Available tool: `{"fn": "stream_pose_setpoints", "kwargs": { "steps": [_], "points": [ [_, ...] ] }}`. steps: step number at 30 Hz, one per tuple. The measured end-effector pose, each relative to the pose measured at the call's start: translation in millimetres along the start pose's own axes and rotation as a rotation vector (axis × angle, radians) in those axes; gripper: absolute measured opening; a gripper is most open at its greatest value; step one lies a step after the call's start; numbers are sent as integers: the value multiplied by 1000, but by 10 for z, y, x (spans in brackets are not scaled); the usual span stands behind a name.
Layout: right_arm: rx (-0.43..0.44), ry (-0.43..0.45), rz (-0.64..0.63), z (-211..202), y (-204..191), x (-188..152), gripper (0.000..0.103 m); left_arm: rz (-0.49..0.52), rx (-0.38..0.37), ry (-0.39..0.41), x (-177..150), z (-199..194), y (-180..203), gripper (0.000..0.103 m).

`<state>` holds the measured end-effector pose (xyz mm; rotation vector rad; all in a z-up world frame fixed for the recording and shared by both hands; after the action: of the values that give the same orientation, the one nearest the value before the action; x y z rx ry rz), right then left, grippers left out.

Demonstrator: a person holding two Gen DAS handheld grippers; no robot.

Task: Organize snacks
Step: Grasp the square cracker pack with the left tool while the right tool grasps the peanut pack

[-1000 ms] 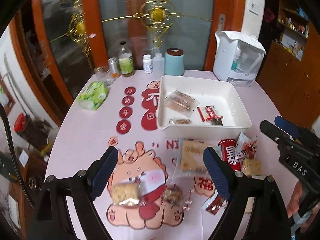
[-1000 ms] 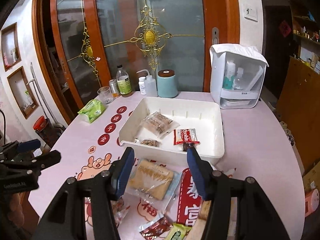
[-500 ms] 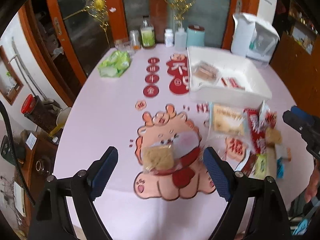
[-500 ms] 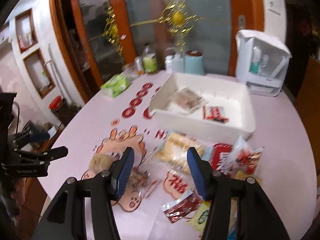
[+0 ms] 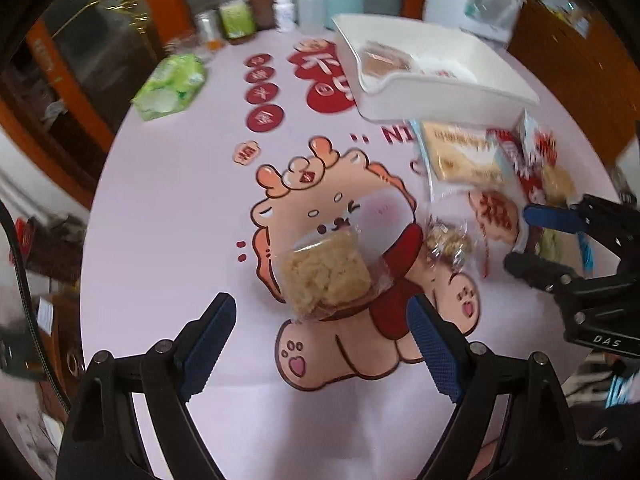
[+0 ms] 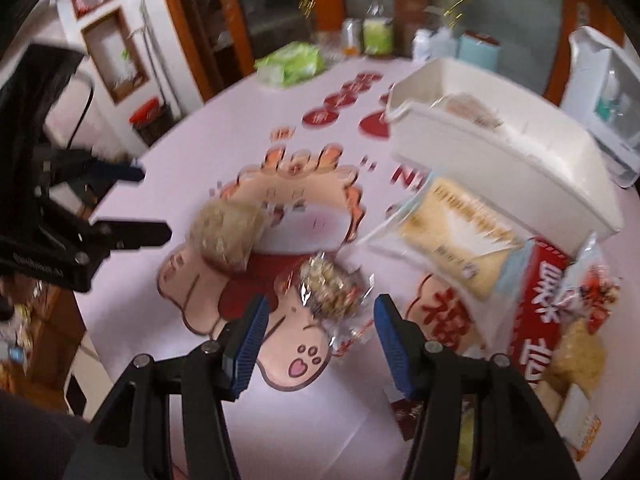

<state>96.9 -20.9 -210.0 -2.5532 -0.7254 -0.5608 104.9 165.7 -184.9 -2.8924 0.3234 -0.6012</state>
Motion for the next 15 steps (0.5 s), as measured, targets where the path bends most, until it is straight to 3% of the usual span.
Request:
{"fn": "stream_pose_setpoints", "kwargs": {
  "steps": [8,15],
  "points": [
    [-26,-101,-61,459,33,12,55,289,28,-15,98,456,150,86],
    [-48,-159,-117,709,89,85,56,473,-24,-43,194,758,323,86]
  ]
}}
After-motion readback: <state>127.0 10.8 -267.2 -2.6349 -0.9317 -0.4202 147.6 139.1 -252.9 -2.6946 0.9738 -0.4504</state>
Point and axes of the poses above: each gripper's, at about its wrist camera, not at the fingertips, and z roughly the way its jaws point, y to its right, x to its top, the point moved 3 cm from there along z, roughly the way its jaws point, and after that the axes turned 11 degrees about x, right-handed, at the moved point
